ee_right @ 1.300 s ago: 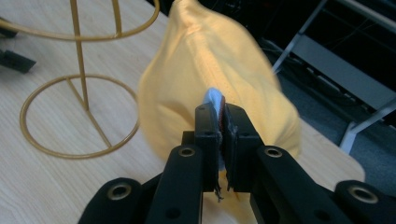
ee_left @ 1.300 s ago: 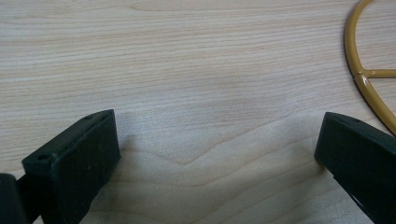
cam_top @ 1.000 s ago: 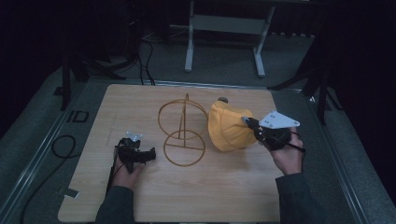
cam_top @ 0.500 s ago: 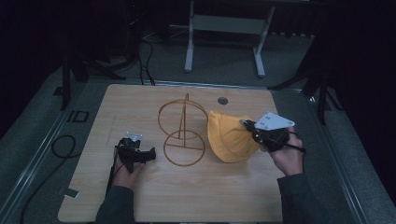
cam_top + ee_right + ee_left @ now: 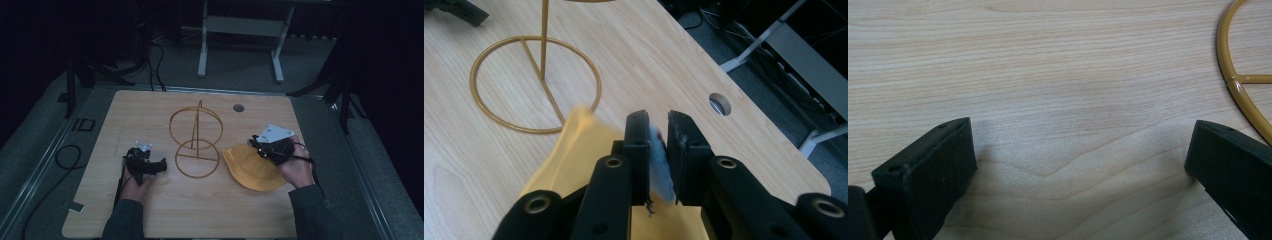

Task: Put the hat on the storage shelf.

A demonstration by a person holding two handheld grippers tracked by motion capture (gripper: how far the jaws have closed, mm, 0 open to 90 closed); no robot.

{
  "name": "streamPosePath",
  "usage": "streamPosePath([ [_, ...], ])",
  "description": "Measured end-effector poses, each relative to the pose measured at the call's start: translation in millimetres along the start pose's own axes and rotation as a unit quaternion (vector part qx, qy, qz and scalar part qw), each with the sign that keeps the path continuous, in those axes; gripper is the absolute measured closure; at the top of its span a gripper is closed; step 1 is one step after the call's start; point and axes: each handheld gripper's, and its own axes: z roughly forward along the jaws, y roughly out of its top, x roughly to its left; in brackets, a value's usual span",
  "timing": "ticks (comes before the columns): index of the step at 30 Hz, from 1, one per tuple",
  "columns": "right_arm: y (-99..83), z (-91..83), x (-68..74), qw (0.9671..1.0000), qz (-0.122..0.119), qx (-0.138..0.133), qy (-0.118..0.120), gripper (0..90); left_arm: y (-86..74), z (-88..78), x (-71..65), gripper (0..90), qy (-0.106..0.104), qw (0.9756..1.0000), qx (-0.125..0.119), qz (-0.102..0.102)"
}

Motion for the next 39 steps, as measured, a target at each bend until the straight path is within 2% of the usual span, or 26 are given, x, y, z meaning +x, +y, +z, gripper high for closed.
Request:
streamPosePath([
  [4,0.2,-3.1,-2.0,0.9998,0.013,-0.011,0.008,75.4,0.0,0.0,0.0,0.0,0.0,1.0,0.0,0.0],
  [12,-2.3,-4.0,-5.6,0.9997,0.018,0.0,0.019,73.5,0.0,0.0,0.0,0.0,0.0,1.0,0.0,0.0],
  [19,-3.1,-4.9,-8.6,0.9994,0.01,0.018,0.028,69.9,0.0,0.0,0.0,0.0,0.0,1.0,0.0,0.0],
  [30,-7.5,-8.1,-17.0,0.9985,0.013,0.049,0.023,68.1,0.0,0.0,0.0,0.0,0.0,1.0,0.0,0.0],
  [39,-9.8,-2.1,-21.5,0.9955,0.004,0.089,0.033,64.7,0.0,0.0,-0.1,0.0,0.0,1.0,0.0,0.0],
])
